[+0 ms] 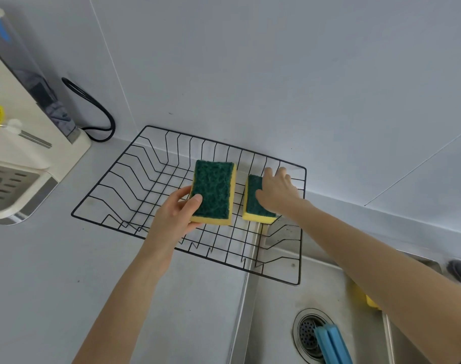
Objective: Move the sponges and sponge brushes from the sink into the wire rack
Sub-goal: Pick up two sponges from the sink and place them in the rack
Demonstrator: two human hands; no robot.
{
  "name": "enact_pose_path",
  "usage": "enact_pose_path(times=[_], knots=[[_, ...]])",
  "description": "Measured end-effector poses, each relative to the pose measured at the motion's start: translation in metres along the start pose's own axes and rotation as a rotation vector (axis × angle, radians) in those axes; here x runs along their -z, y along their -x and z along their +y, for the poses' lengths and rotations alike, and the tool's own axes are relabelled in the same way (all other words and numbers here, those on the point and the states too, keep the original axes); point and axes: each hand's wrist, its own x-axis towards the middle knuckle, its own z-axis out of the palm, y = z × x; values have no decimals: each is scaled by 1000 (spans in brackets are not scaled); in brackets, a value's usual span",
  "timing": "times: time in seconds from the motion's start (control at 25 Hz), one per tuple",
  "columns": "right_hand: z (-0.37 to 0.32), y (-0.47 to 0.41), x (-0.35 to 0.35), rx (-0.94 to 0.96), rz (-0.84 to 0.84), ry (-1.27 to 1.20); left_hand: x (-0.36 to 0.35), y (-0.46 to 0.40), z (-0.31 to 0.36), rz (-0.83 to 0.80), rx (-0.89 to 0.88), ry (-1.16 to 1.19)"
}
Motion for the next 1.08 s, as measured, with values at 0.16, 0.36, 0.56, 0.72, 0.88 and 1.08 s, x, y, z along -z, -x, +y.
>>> enact_pose_path(times=[0.16,0.36,0.56,0.72,0.88,1.08], knots=[[0,9,-21,230,-117,165,-3,2,1,-4,-1,6],[8,8,-42,269,-60,294,-5,3,2,-7,22,15],[7,12,-44,217,97,263,-5,1,0,-4,31,5],[5,13,-43,208,70,334,-7,-9,-1,9,31,-28],[10,8,-37,201,9,367,-11,-30,1,17,48,-138],[21,8,-27,250,2,372,-21,-64,1,19,124,-246]])
